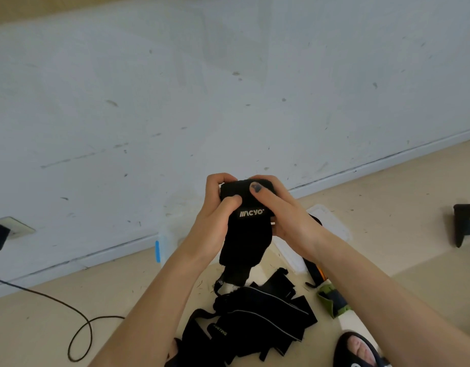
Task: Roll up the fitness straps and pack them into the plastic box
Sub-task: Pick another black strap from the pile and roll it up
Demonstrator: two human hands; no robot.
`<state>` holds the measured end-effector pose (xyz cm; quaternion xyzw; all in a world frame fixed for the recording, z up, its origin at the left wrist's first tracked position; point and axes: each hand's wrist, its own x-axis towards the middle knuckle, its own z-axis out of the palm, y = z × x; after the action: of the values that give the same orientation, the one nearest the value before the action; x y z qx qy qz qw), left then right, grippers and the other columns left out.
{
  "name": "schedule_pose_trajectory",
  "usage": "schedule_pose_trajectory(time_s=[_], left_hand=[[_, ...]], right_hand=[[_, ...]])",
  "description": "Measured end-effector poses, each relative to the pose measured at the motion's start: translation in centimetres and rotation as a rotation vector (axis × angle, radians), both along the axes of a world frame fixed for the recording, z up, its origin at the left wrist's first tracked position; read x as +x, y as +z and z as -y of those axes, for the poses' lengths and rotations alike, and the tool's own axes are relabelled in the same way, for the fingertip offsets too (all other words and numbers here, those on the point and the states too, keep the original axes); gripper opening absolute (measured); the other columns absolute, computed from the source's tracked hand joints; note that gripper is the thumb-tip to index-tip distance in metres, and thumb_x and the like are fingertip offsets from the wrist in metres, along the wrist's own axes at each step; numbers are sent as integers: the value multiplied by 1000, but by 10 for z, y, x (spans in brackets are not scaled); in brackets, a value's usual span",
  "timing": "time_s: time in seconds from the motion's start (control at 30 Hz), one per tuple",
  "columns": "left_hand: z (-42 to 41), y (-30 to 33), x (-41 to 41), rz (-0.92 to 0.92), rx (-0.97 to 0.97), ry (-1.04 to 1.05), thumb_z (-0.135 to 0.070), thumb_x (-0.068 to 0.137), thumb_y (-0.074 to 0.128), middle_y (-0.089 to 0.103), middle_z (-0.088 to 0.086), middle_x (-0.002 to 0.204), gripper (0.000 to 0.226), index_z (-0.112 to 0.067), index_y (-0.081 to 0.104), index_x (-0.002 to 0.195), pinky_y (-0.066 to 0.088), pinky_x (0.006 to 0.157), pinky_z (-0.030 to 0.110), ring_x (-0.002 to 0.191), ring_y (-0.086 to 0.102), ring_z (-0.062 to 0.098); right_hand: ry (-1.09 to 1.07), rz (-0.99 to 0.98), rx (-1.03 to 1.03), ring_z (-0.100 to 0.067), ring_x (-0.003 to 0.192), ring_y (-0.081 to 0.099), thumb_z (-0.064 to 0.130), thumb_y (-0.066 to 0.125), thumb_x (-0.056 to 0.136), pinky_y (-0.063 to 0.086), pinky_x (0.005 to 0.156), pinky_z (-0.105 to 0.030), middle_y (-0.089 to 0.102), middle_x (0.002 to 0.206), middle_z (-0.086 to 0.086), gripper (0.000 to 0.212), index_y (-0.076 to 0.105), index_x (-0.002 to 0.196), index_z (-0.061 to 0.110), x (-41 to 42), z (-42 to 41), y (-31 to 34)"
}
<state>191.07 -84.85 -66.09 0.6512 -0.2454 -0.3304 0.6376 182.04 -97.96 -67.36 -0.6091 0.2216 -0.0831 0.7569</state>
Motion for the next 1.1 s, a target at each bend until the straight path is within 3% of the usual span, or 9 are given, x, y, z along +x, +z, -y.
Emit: schedule_pose_trajectory(time_s=[0.1,0.23,0.37,0.5,0.7,0.8,0.9,1.03,1.1], left_hand=[[1,1,-1,15,-13,-3,-7,102,44,62,6,107,29,-30,45,120,57,69,27,83,69,10],[2,-2,1,-6,16,25,-44,98,49,69,0,109,21,-38,49,118,59,86,38,100,71,15],[1,-2,2,-9,14,27,-25,107,45,66,6,108,15,-38,50,112,58,74,30,90,72,14],[0,-1,0,48,27,2,-12,105,40,62,5,107,24,-32,45,117,57,69,24,81,69,8],[3,-7,2,-5,72,38,-36,107,45,64,3,113,14,-29,49,118,59,80,29,93,70,8],[3,-6,3,-6,57,39,-26,107,45,65,5,107,12,-26,50,118,54,69,21,87,69,6],[2,-6,2,29,57,50,-20,105,46,63,3,104,14,-27,49,117,53,67,18,85,67,4],[2,-10,4,-1,87,32,-43,101,53,68,2,112,20,-36,52,119,59,89,36,101,71,13],[2,-11,4,10,99,31,-43,104,52,69,0,111,16,-37,54,118,59,93,38,103,71,14]], right_hand=[[-42,-8,0,-24,108,74,53,66,92,56,99,-57,74,116,-6,40,65,120,25,2,-1,-2],[-58,44,-26,-28,110,72,46,66,87,56,101,-57,72,116,-10,39,65,119,22,1,-2,-5],[-18,40,22,-26,109,72,40,67,95,59,97,-50,70,118,-11,33,63,121,20,1,1,-5],[-27,-8,-72,-28,108,72,61,66,84,57,99,-55,70,115,-12,51,64,115,21,2,-1,-5],[-20,54,-140,-11,94,71,35,66,98,60,84,-33,68,102,-2,21,63,114,22,1,-3,-8],[-7,17,-90,-19,108,70,50,66,84,58,98,-48,70,111,-1,35,65,113,30,3,-3,-9],[-16,-21,-123,-14,106,72,62,64,83,58,98,-50,72,110,4,44,64,114,31,4,-4,-8],[-51,8,-172,-17,102,72,43,62,100,61,93,-43,71,108,-2,21,64,112,26,1,-4,-9],[-54,10,-165,-16,101,72,38,61,102,60,90,-38,71,108,-3,18,63,114,24,1,-4,-9]])
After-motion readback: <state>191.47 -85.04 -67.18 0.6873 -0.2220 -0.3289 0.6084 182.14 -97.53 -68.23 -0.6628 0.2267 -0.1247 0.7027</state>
